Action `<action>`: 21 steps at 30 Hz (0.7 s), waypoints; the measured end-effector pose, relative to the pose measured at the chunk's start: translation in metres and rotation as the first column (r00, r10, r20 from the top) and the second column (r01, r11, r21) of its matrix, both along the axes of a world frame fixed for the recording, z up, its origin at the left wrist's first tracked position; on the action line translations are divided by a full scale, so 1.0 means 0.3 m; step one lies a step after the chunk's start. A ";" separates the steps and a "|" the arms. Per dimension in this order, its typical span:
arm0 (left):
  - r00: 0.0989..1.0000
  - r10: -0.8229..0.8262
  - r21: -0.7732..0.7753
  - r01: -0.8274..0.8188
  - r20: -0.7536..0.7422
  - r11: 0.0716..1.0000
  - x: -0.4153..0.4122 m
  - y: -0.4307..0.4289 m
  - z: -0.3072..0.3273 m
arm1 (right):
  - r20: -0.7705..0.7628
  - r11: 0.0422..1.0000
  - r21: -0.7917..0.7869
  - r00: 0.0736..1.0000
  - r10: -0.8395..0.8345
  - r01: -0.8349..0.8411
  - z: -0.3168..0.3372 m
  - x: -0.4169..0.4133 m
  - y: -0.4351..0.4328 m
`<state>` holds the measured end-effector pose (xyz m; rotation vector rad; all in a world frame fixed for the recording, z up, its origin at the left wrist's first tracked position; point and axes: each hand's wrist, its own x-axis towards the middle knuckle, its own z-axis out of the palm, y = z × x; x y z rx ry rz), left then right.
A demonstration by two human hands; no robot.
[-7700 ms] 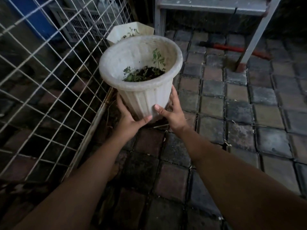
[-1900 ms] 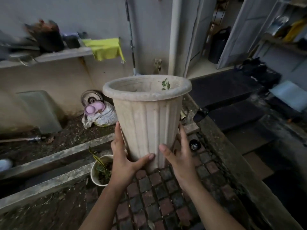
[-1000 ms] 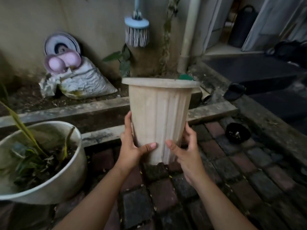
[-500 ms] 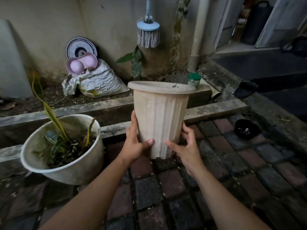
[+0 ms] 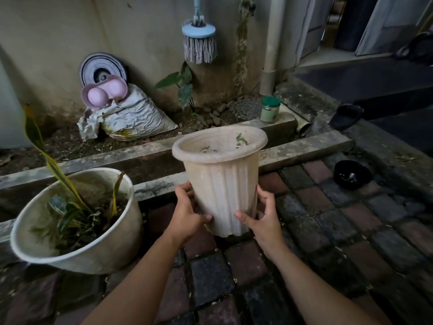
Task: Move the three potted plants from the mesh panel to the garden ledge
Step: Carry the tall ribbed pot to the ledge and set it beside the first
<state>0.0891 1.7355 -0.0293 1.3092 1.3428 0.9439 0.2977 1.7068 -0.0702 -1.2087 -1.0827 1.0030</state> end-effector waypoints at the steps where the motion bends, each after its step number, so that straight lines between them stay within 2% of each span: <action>1: 1.000 0.014 -0.003 -0.014 0.013 1.000 0.000 0.005 -0.011 | 0.007 1.000 0.001 1.000 0.003 -0.004 -0.004 0.003 0.006; 5: 0.994 0.063 -0.007 -0.063 0.094 0.998 -0.008 0.033 -0.025 | -0.028 0.999 0.005 0.998 0.052 -0.052 -0.034 -0.006 0.024; 11: 0.990 0.086 0.034 -0.090 0.108 0.995 -0.045 0.043 -0.043 | -0.080 0.999 0.008 0.996 0.048 -0.048 -0.089 -0.066 0.045; 16: 0.985 0.139 0.099 -0.150 0.106 0.984 -0.051 0.034 -0.066 | -0.035 0.998 -0.023 0.997 0.064 -0.065 -0.135 -0.105 0.060; 21: 0.987 0.144 0.124 -0.152 0.069 0.981 -0.039 0.065 -0.088 | 0.075 0.998 -0.026 0.995 0.065 -0.064 -0.148 -0.105 0.095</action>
